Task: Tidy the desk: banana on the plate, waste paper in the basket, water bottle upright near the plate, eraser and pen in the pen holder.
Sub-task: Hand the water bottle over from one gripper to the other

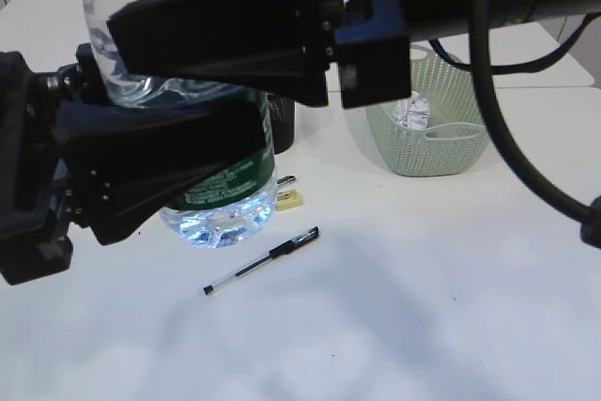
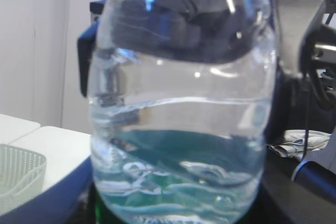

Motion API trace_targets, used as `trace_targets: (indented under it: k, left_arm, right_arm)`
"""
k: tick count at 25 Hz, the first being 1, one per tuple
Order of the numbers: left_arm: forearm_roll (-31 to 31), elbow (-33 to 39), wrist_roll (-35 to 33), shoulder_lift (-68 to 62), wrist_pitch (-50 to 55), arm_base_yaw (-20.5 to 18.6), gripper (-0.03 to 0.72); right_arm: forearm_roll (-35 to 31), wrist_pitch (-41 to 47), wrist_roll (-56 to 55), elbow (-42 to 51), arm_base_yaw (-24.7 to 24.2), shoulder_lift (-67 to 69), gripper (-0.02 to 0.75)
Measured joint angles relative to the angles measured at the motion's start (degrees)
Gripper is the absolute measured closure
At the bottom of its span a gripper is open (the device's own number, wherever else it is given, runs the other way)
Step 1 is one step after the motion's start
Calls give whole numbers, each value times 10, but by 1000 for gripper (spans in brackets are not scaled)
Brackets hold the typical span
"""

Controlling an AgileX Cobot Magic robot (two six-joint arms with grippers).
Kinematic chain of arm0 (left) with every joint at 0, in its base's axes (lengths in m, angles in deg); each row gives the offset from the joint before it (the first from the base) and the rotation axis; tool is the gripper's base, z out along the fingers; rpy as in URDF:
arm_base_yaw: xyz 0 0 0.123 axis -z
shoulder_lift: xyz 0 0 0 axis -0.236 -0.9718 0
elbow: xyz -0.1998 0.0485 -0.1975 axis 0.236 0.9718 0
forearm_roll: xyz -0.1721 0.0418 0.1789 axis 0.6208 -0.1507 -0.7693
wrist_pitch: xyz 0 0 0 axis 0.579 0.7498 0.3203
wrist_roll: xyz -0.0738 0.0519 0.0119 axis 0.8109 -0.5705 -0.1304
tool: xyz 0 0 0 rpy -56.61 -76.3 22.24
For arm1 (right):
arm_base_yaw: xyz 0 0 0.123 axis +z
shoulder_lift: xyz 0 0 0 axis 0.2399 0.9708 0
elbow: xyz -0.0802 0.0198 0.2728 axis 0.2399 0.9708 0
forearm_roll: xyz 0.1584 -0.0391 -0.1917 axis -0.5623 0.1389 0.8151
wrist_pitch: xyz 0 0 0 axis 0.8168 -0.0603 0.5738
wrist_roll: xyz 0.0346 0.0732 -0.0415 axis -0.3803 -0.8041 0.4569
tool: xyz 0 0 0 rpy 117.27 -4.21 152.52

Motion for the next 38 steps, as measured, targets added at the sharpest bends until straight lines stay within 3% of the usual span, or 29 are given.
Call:
trace_targets:
  k: [6, 15, 21, 30, 38]
  left_arm:
    - [26, 0, -43, 0, 4, 0, 255]
    - [33, 0, -57, -3, 30, 0, 258]
    - [38, 0, -57, -4, 34, 0, 259]
    - [67, 0, -88, -4, 54, 0, 260]
    - [146, 0, -142, -5, 90, 0, 260]
  right_arm:
    - [-7, -16, 3, -2, 1, 0, 267]
    - [-25, -31, 1, -4, 1, 0, 172]
    - [-29, -32, 0, -4, 1, -2, 153]
    - [78, -75, -66, -4, -10, -47, 151]
    - [110, -78, -112, -4, -42, -50, 151]
